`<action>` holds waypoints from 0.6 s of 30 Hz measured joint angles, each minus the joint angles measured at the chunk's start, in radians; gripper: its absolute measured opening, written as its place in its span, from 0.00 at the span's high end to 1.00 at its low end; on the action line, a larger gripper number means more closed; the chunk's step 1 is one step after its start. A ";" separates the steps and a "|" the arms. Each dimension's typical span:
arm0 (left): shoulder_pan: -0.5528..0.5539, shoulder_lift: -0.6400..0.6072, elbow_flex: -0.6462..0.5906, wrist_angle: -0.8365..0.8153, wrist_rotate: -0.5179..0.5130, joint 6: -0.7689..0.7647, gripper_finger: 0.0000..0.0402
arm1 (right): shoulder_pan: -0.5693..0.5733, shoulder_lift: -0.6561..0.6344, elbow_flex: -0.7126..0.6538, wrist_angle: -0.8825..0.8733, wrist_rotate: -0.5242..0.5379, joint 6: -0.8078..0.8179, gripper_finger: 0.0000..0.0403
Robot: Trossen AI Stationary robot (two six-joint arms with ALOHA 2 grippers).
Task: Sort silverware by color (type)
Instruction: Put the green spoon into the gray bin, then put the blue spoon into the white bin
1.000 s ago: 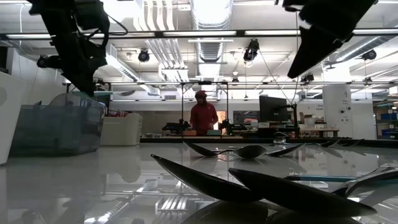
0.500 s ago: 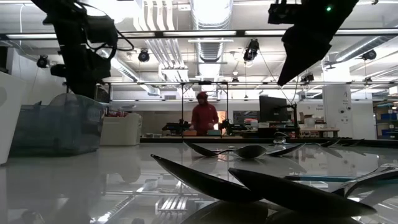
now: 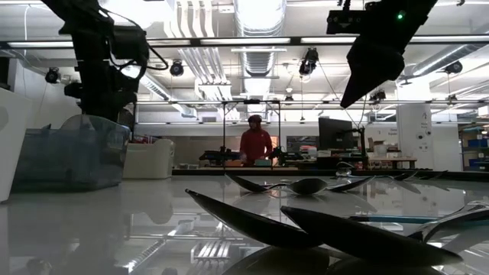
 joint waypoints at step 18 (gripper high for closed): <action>-0.323 0.053 0.079 0.512 0.258 -0.117 0.69 | 0.002 0.000 0.000 -0.153 -0.085 0.066 0.69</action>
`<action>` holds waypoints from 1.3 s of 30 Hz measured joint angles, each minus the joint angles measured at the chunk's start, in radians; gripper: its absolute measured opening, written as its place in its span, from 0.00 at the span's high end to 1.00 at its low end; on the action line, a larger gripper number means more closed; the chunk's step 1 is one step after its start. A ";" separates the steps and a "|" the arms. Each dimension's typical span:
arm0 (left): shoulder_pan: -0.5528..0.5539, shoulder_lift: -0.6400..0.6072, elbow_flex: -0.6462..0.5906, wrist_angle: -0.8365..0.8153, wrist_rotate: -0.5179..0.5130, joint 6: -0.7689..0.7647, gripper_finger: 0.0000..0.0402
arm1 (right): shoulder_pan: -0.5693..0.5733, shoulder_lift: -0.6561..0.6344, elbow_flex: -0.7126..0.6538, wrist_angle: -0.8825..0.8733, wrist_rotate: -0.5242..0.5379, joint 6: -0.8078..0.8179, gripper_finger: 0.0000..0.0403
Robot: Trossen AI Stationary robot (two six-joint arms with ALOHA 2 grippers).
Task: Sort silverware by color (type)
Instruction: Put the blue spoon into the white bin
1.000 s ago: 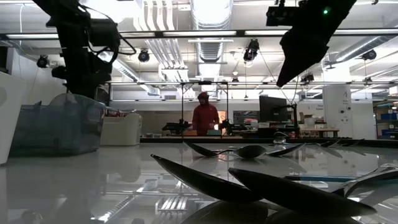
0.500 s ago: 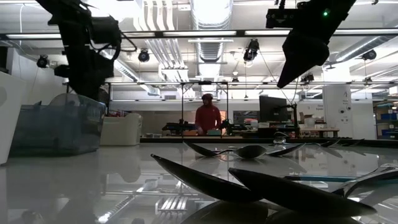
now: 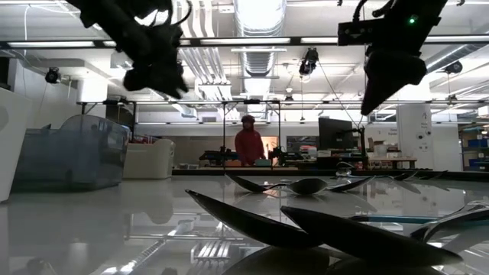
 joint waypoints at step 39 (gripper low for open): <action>-0.699 0.794 0.572 0.041 0.005 -0.108 0.73 | 0.329 0.000 -0.209 0.500 -0.342 0.059 0.69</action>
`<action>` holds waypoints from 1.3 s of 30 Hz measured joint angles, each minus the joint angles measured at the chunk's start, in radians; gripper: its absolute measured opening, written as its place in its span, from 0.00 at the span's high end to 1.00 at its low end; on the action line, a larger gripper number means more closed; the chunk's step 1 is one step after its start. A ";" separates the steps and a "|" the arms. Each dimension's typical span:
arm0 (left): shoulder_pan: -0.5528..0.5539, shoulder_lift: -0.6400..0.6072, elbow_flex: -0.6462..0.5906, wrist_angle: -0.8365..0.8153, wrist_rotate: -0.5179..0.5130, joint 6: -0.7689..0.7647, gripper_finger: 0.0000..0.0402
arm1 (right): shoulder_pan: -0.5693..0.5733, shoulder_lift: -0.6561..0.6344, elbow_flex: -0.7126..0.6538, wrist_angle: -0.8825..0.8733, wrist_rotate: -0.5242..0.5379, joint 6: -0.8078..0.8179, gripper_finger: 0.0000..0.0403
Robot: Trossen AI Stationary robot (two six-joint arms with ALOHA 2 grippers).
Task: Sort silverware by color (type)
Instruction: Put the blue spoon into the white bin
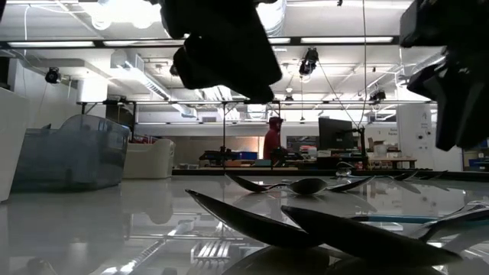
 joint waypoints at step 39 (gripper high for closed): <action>-0.068 0.520 0.703 -0.398 -0.036 0.011 0.74 | 0.186 0.000 -0.005 0.095 -0.001 -0.020 0.69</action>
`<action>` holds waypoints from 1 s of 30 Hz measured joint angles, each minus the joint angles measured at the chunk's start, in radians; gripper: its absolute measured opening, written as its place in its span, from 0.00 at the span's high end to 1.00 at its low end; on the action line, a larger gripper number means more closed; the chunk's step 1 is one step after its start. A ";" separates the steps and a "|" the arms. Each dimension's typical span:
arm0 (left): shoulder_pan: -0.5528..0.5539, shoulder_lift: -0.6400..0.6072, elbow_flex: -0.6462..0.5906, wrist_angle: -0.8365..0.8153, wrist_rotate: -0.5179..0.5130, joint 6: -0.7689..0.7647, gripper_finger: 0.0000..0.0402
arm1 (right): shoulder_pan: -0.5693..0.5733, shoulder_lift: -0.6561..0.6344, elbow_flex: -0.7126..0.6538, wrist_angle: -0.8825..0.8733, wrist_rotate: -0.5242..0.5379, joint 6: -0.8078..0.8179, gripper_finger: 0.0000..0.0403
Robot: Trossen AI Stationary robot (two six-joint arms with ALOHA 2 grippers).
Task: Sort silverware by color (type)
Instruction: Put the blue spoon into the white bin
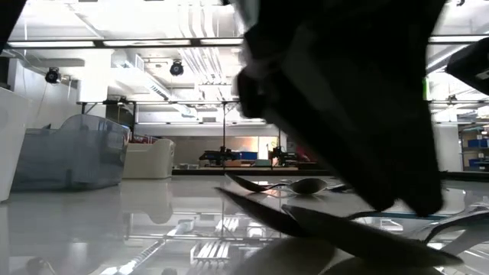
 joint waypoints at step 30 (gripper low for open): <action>-0.003 0.107 0.236 -0.254 -0.108 -0.004 0.82 | 0.072 0.000 -0.007 0.000 0.002 0.000 0.69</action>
